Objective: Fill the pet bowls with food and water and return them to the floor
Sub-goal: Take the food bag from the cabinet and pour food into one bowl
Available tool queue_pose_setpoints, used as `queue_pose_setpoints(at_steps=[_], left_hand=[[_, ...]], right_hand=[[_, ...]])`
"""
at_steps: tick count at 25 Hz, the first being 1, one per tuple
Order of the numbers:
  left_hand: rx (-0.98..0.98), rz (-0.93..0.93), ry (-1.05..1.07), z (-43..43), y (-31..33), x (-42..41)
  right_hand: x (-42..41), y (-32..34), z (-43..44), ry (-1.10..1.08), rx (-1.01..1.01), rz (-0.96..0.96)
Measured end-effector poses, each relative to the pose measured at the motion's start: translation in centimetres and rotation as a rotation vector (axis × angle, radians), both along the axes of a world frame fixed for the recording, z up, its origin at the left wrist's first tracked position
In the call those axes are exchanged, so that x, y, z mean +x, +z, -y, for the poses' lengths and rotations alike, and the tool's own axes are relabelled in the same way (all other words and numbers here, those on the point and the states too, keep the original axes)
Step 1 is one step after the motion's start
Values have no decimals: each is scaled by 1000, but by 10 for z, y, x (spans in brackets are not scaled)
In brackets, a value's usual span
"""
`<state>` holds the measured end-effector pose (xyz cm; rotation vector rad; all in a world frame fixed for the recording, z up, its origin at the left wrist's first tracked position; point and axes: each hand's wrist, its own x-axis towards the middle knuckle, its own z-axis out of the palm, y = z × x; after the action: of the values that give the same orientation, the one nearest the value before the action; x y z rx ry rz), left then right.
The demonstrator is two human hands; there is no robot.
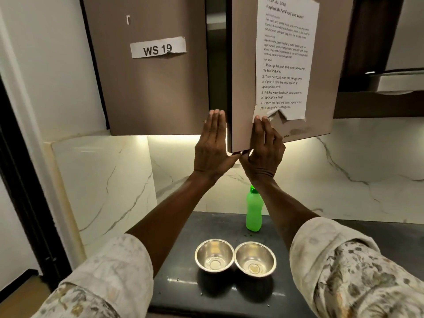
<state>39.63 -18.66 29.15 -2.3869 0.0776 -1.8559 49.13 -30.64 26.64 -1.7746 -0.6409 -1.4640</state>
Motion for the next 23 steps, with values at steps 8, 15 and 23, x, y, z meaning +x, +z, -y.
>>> queue_pose_setpoints(at_steps=[8,15,23], left_hand=[[181,-41,-2,89,4,-41],[240,-159,-36,135,7,-55],[86,-259,33,134,3,-55]], right_hand=[[-42,-8,78,44,133,-155],[-71,-13,128,95,277,-470],[-77,-12,148,432,469,-816]])
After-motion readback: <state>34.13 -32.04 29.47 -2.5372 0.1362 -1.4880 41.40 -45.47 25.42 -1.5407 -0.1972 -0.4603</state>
